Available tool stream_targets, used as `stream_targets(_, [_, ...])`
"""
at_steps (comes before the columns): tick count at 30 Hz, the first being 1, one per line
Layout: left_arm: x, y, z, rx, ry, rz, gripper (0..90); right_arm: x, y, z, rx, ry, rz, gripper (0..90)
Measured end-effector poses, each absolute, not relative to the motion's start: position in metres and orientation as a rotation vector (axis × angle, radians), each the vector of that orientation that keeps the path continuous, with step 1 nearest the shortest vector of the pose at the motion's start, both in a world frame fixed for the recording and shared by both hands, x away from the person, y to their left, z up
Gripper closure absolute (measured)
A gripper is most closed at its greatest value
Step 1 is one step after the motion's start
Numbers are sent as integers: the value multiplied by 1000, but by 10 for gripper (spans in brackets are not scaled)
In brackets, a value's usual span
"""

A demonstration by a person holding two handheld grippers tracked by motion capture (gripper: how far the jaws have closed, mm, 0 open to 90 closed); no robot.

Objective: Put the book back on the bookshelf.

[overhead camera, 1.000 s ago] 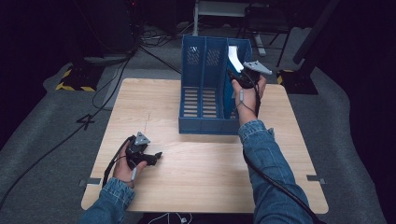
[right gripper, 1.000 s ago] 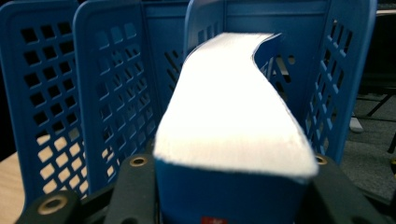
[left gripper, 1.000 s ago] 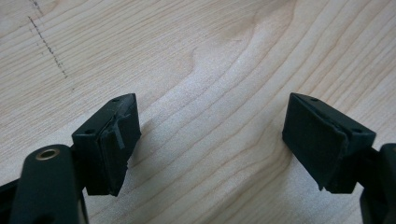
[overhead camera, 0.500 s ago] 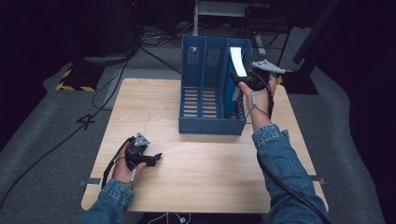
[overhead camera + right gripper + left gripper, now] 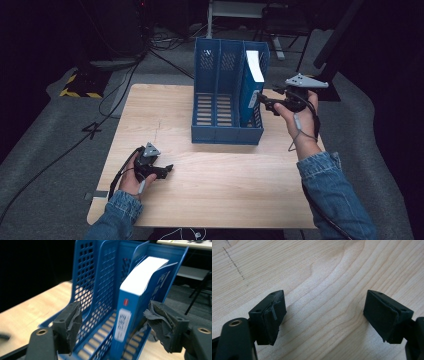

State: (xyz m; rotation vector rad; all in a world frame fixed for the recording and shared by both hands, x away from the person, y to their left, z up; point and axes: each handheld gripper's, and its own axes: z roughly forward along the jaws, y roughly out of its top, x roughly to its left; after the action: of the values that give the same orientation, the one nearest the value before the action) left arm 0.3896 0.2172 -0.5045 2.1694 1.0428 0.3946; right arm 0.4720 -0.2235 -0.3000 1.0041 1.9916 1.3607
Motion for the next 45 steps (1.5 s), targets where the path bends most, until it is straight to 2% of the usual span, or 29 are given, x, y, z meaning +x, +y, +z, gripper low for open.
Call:
stream_targets(13, [389, 217, -504, 2179, 1035, 393, 178, 427, -253, -311, 963, 2162, 1298, 265])
stream_targets(28, [383, 216, -504, 2183, 1026, 393, 178, 405, -269, -386, 1015, 2385, 1123, 241])
stream_targets(31, [383, 215, -504, 2180, 1027, 395, 178, 403, -271, -397, 1002, 2402, 1135, 241])
stream_targets(34, [383, 215, -504, 2180, 1026, 394, 178, 399, -275, -422, 1032, 2369, 1231, 246])
stream_targets(45, [383, 215, -504, 2185, 1020, 384, 162, 400, -282, -471, 1053, 2424, 1173, 246])
